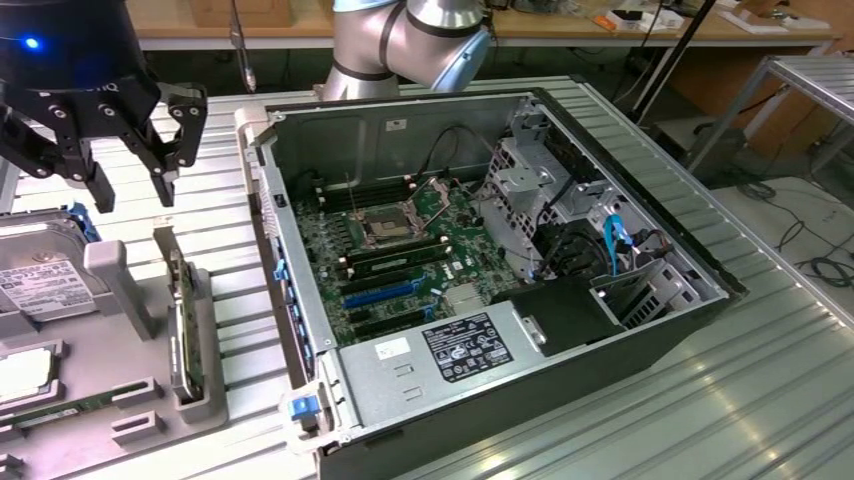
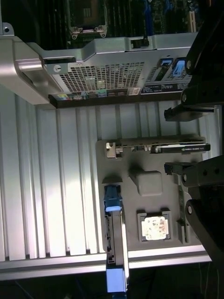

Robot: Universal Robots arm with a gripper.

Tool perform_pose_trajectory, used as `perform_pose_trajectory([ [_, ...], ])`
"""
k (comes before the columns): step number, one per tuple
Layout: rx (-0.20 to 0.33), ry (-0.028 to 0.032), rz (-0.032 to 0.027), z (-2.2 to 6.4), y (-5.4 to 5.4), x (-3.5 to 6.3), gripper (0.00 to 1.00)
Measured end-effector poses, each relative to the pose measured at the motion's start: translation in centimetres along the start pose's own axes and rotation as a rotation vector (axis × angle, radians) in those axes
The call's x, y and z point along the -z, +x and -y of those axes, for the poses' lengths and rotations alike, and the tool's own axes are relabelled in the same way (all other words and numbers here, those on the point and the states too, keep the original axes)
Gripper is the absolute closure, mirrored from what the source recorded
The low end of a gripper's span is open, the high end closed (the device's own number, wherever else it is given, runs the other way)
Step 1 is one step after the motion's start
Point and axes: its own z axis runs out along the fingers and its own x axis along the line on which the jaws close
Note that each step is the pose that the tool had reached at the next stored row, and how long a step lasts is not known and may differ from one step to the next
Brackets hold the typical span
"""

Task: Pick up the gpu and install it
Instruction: 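Pick up the gpu and move the gpu toward the slot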

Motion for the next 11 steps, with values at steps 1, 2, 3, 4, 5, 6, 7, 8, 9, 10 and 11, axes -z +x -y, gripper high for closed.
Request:
perform_pose_trajectory([
  [1,0.0,0.0,0.0,0.0,0.0,-0.04,0.52],
  [2,0.0,0.0,0.0,0.0,0.0,-0.09,0.52],
  [3,0.0,0.0,0.0,0.01,0.01,-0.19,0.52],
  [4,0.0,0.0,0.0,0.01,0.01,-0.27,0.52],
  [5,0.0,0.0,-0.0001,0.01,0.01,-0.32,0.52],
  [6,0.0,0.0,0.0,0.02,0.01,-0.37,0.52],
  [7,0.0,0.0,-0.0001,0.02,0.01,-0.45,0.52],
  [8,0.0,0.0,-0.0001,0.02,0.01,-0.53,0.52],
  [9,0.0,0.0,-0.0001,0.03,0.01,-0.6,0.52],
  [10,0.0,0.0,0.0,0.03,0.02,-0.69,0.52],
  [11,0.0,0.0,0.0,0.03,0.02,-0.75,0.52],
])
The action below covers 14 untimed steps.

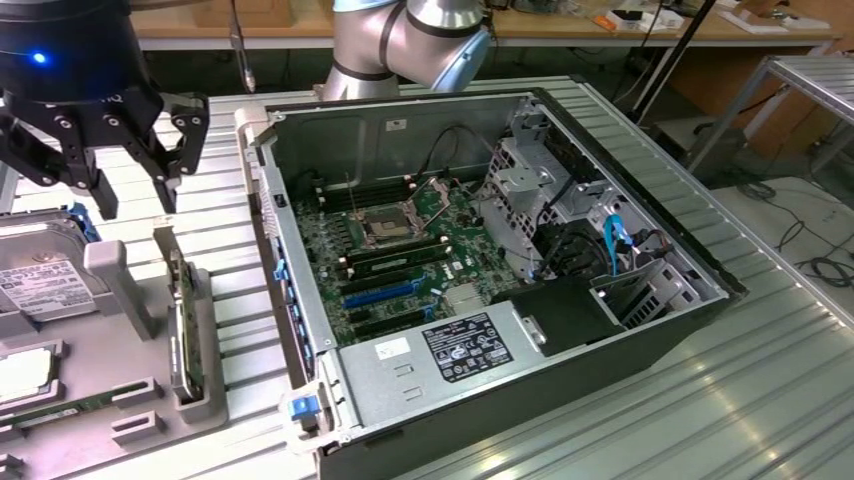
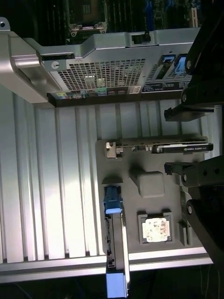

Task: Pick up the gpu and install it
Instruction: 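Pick up the gpu and move the gpu toward the slot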

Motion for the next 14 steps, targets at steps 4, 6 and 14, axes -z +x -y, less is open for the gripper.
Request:
perform_pose_trajectory([
  [4,0.0,0.0,0.0,0.01,0.01,-0.25,0.52],
  [6,0.0,0.0,0.0001,0.01,0.01,-0.37,0.52],
  [14,0.0,0.0,0.0,0.04,0.02,-0.92,0.52],
])
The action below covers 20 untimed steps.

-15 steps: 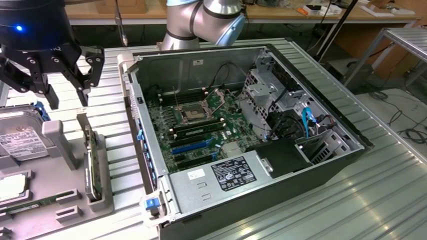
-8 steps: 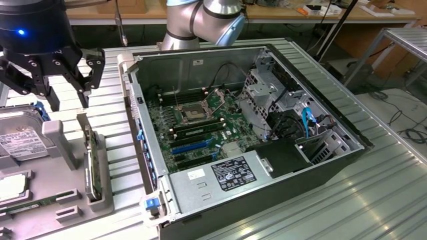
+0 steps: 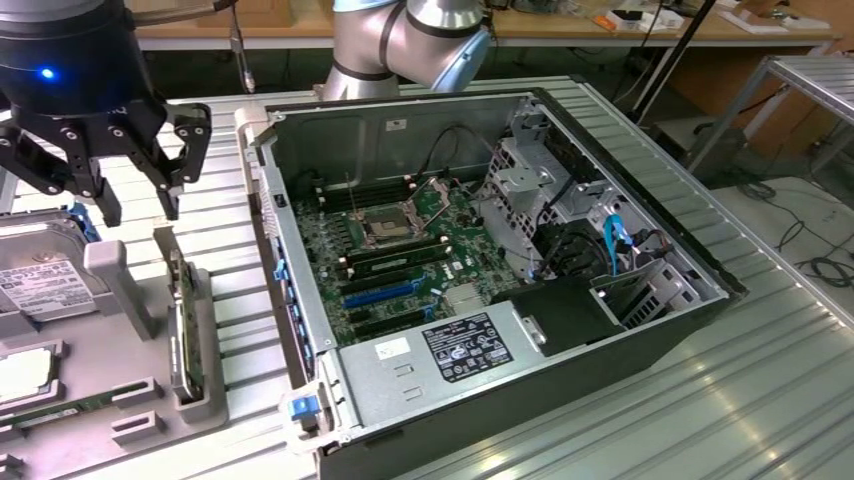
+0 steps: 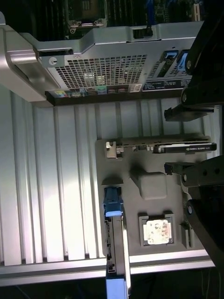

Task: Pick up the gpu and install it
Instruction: 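Pick up the gpu and move the gpu toward the slot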

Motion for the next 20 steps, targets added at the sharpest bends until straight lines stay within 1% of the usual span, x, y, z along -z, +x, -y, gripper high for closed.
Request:
perform_pose_trajectory([
  [20,0.0,0.0,0.0,0.05,0.0,-1.15,0.52],
])
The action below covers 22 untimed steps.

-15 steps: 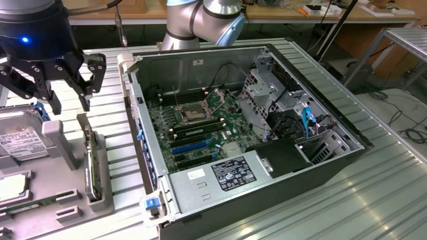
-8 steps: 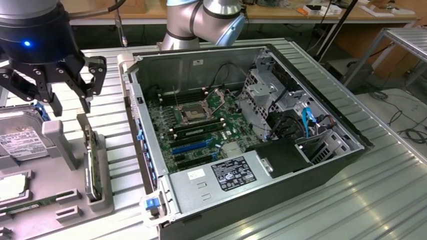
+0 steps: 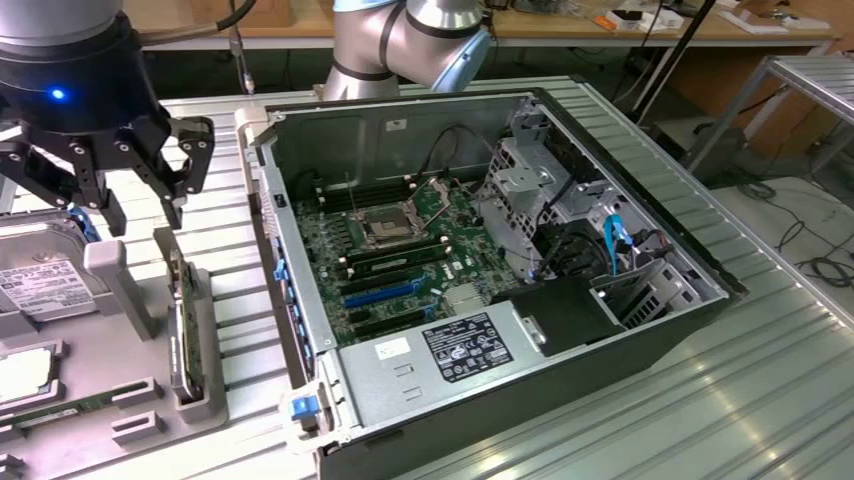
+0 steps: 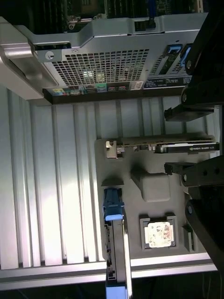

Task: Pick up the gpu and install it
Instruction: 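Pick up the gpu and move the gpu toward the slot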

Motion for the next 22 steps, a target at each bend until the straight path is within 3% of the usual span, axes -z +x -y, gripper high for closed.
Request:
perform_pose_trajectory([
  [9,0.0,0.0001,0.0,0.07,0.0,-0.61,0.52],
  [22,0.0,0.0,0.0,2.48,-0.2,-0.63,0.52],
])
